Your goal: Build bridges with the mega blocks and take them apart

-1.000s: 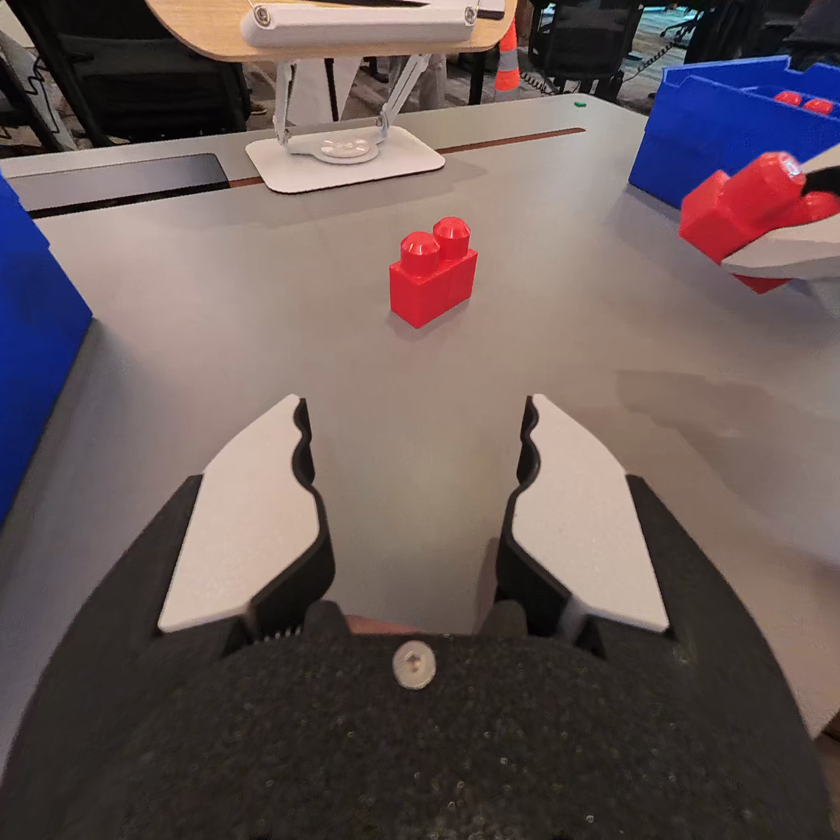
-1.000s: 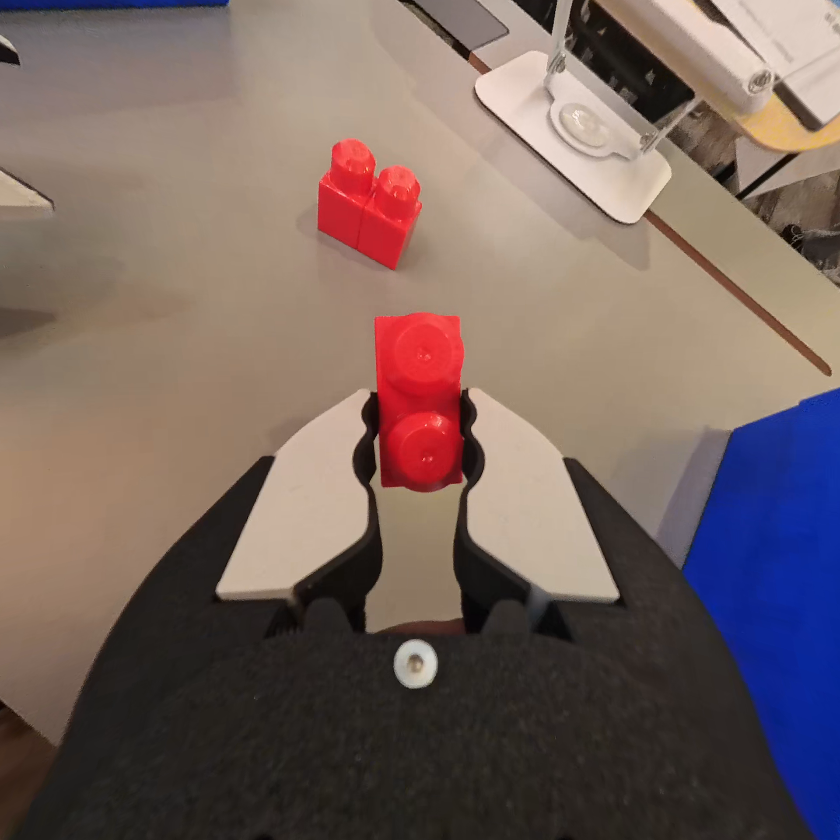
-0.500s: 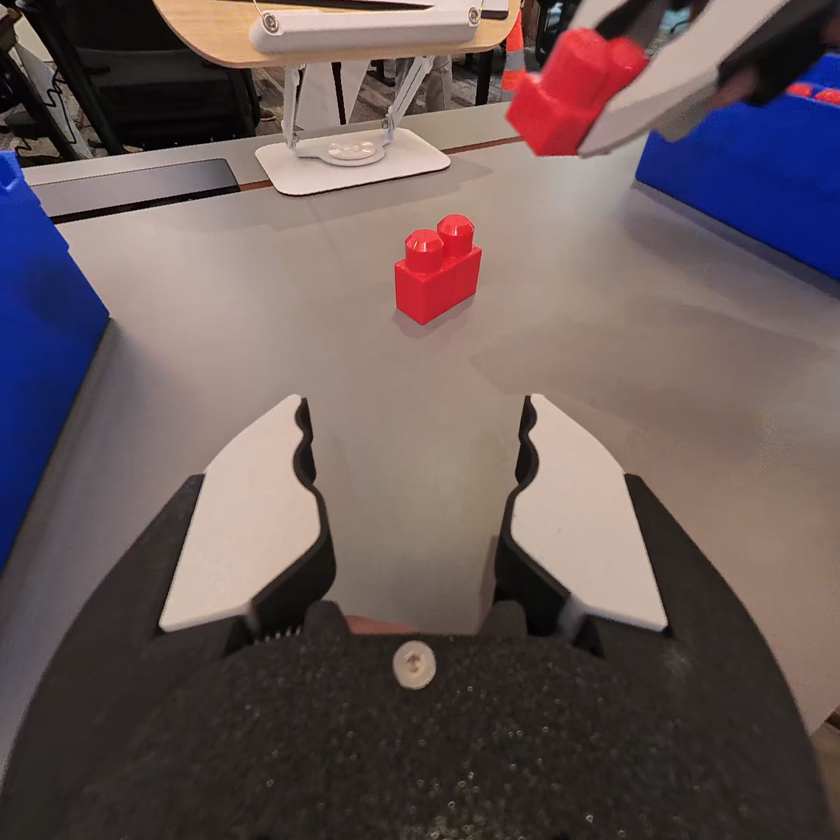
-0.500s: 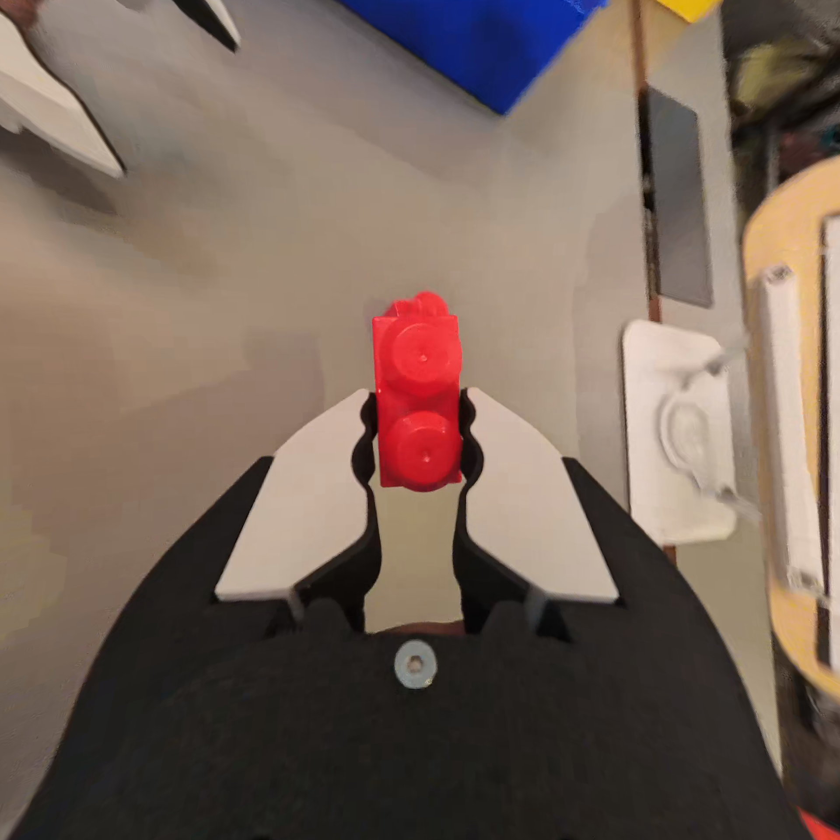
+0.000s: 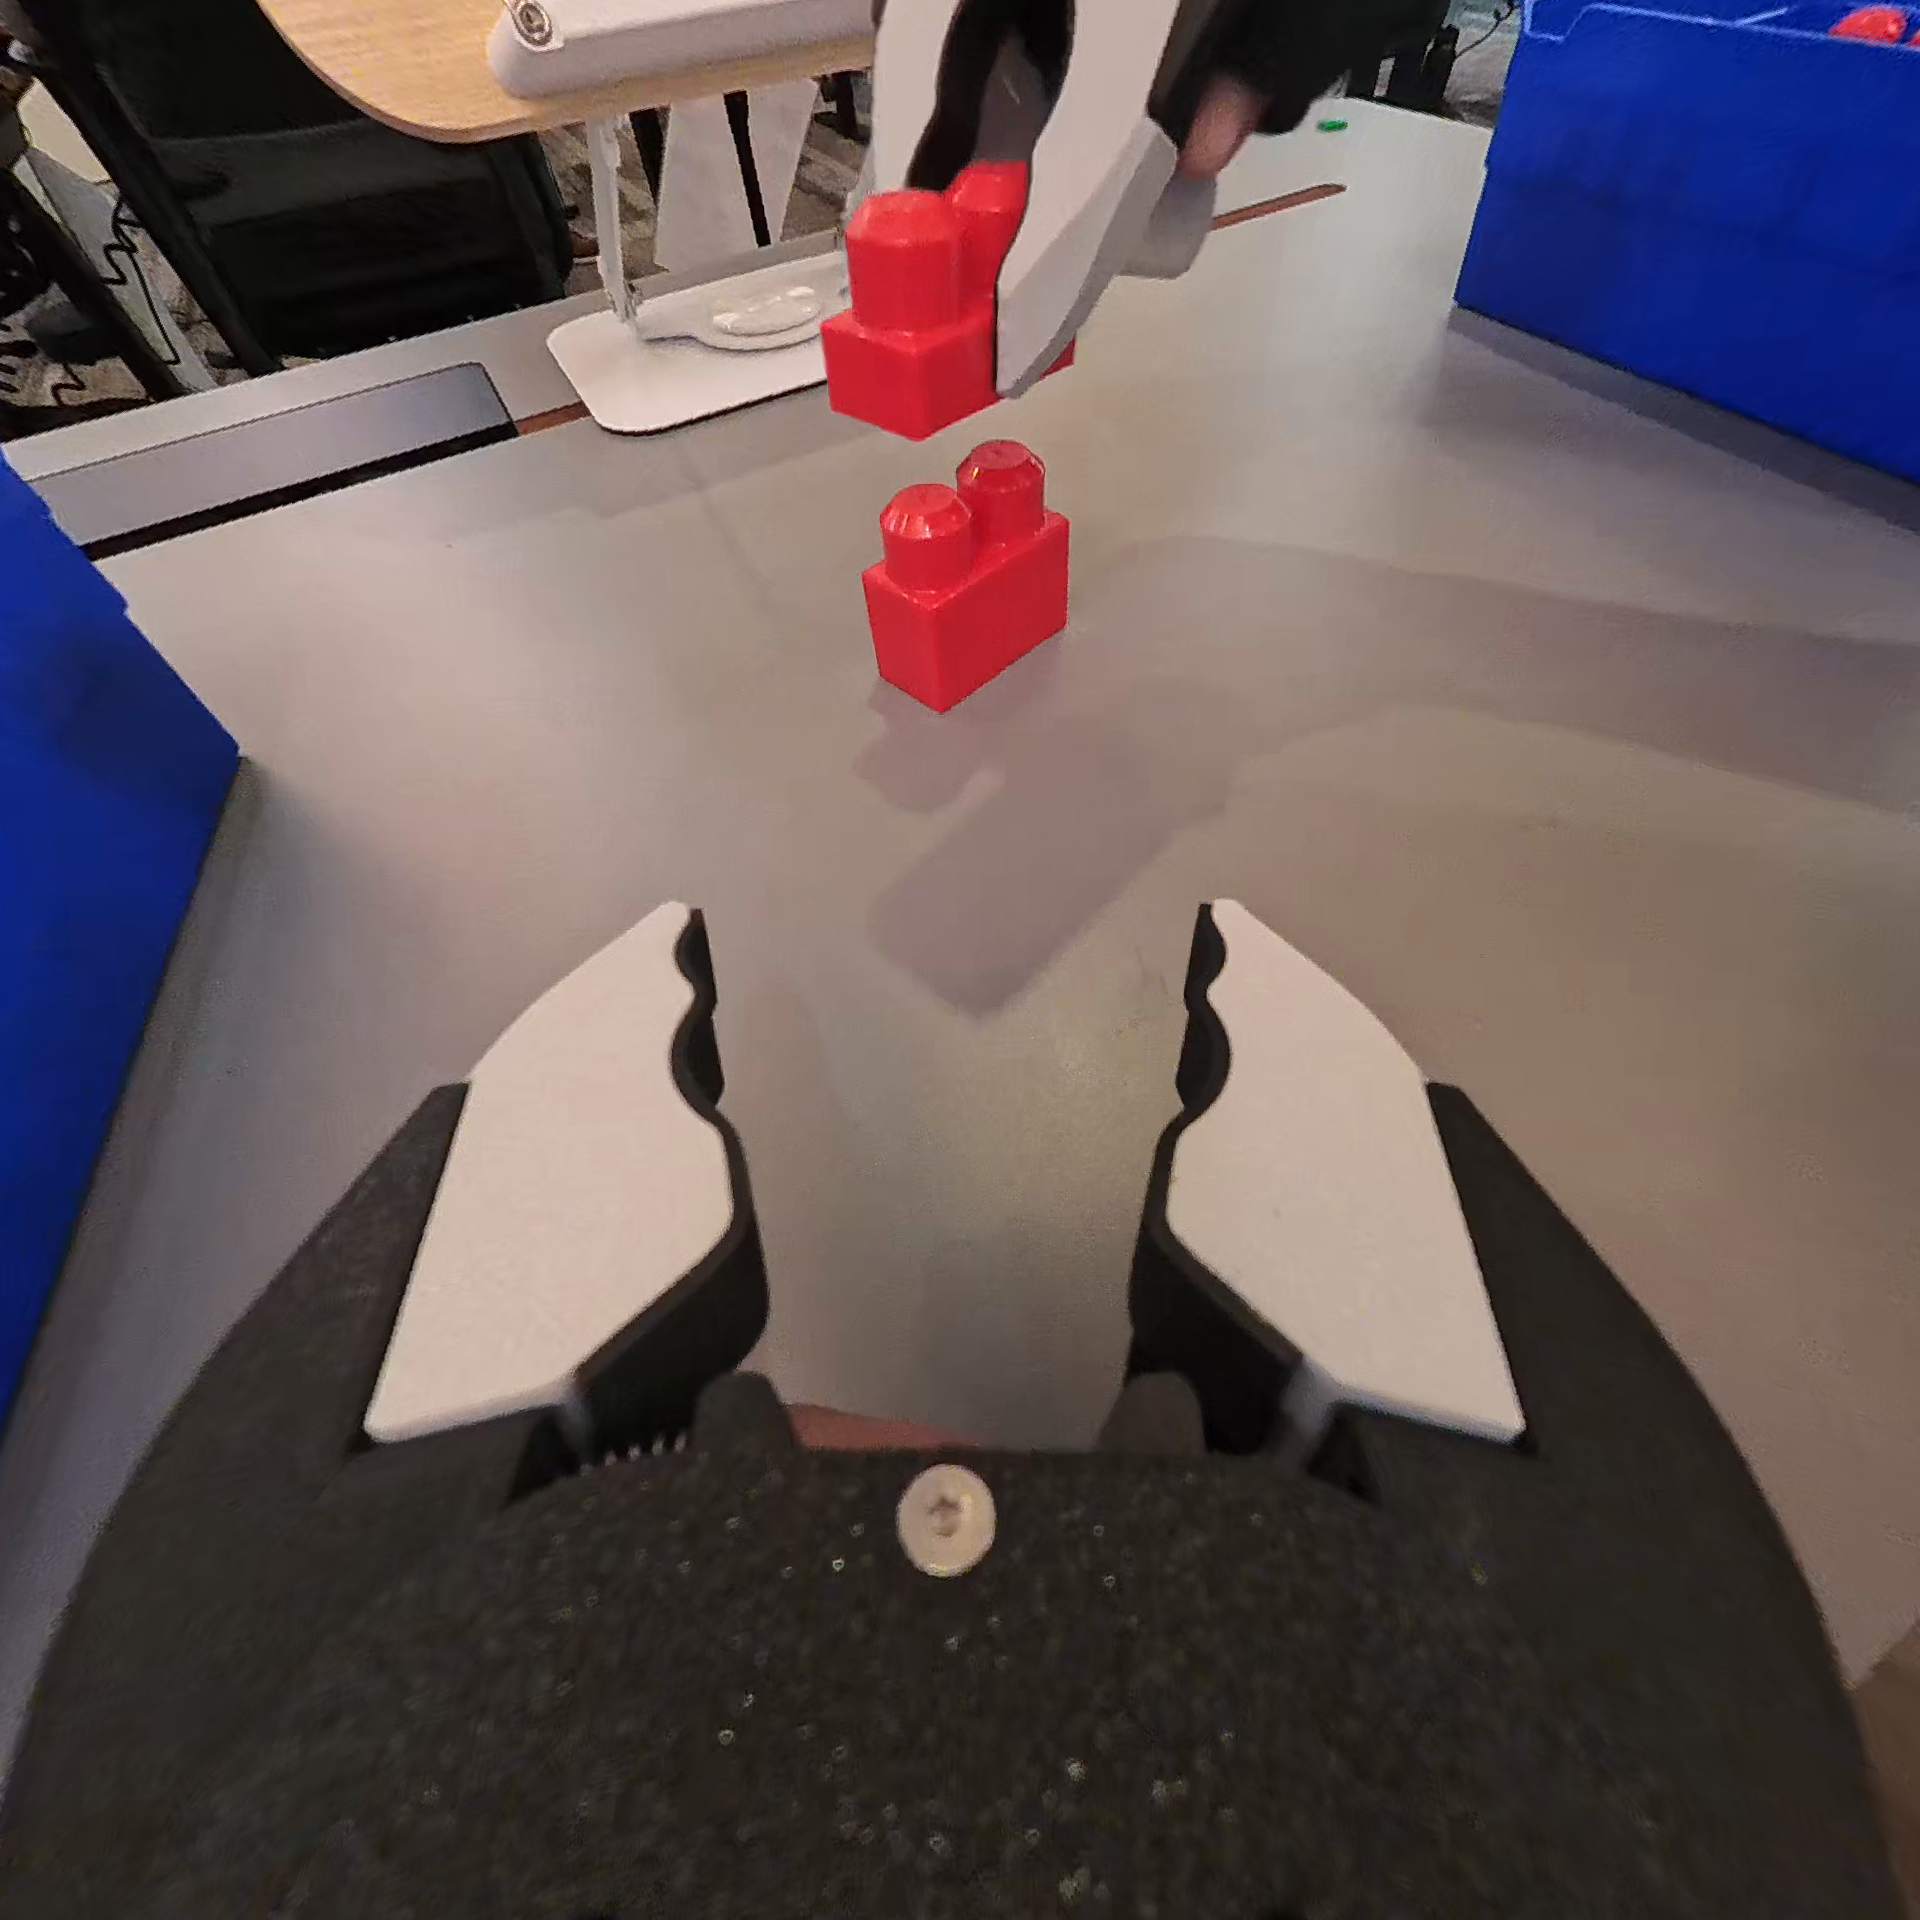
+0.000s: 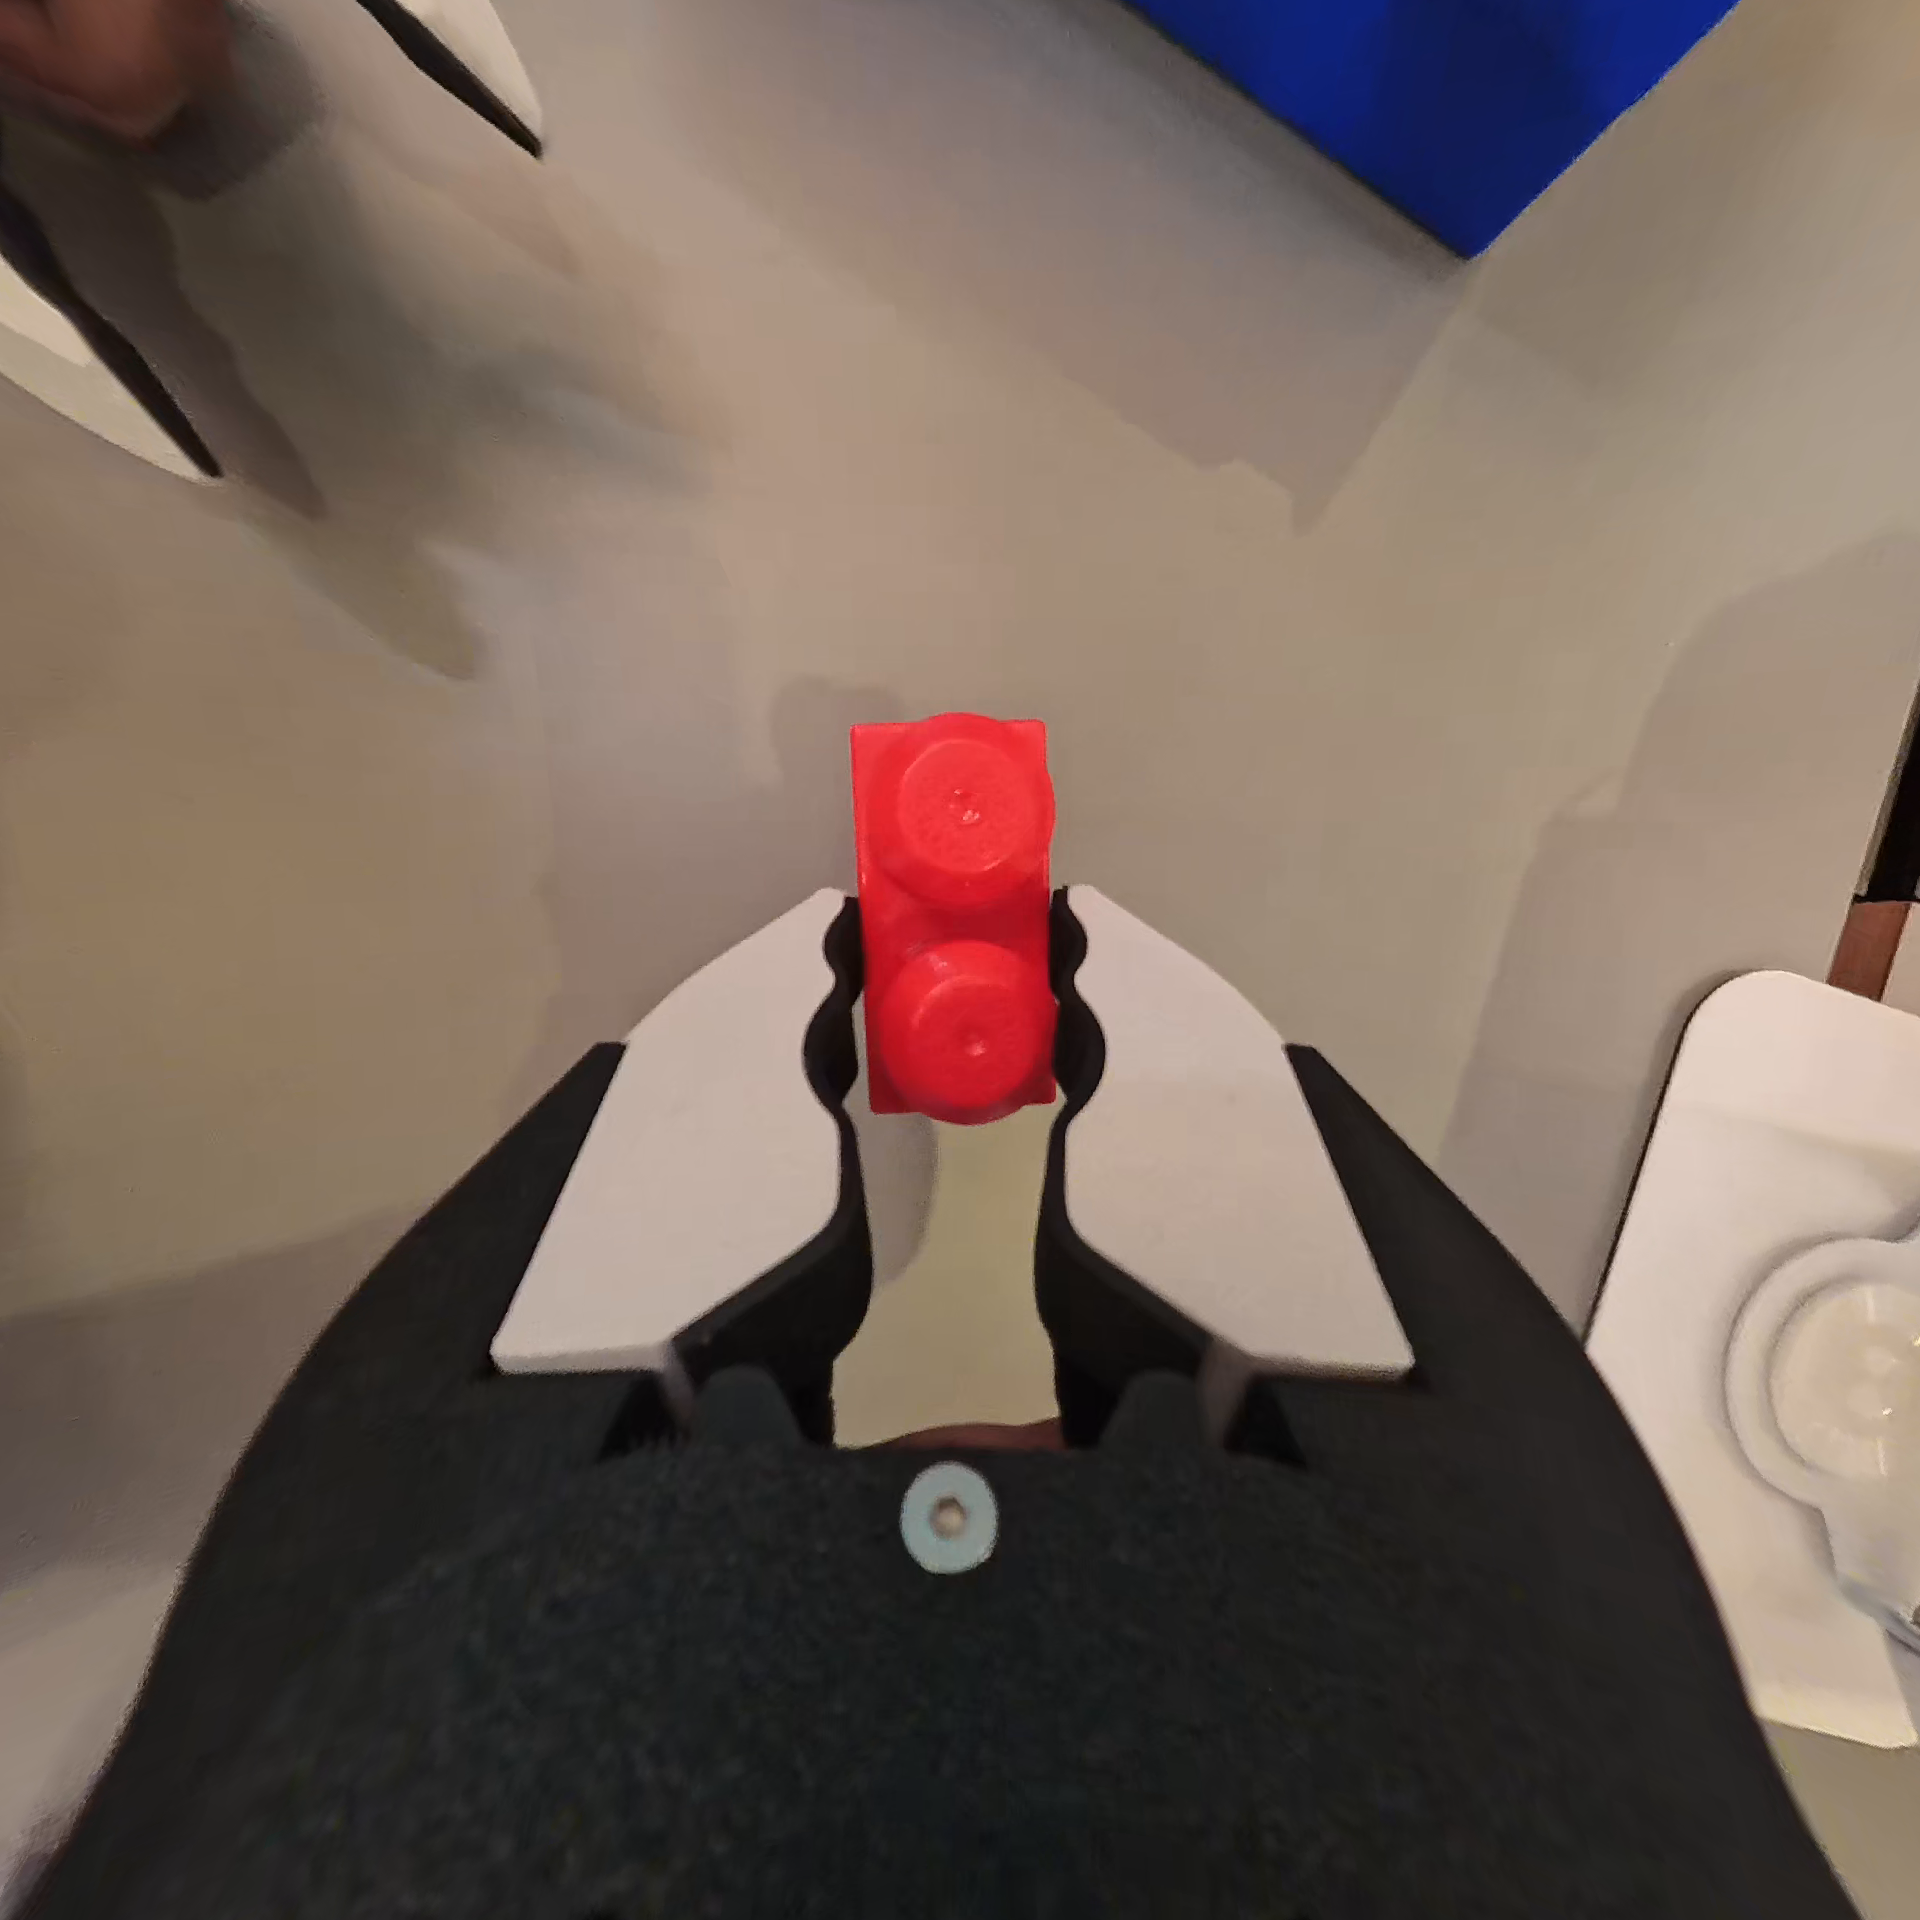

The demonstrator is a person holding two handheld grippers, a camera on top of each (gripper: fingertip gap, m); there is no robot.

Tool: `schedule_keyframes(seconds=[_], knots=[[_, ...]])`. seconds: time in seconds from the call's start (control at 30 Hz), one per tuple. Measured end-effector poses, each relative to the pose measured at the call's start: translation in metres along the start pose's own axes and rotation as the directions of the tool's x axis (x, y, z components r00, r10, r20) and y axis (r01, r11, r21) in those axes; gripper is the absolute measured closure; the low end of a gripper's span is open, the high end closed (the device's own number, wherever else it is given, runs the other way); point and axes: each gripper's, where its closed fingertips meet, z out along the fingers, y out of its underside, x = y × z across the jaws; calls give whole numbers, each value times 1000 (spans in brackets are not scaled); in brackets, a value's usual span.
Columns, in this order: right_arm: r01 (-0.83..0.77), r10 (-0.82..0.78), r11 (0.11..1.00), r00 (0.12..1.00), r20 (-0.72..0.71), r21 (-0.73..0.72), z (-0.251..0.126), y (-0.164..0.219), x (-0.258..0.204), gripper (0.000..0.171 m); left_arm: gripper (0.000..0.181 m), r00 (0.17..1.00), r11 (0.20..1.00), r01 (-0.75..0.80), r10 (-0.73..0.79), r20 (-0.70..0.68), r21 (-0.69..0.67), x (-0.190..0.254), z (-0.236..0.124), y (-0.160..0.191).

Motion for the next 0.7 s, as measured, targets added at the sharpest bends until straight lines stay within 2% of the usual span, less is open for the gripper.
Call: schedule_keyframes(seconds=[0.7], knots=[[-14,15,999,999,32,-31,22,15,-1,137,95,1000,999,-8,7,-15,-35,3,3,4]])
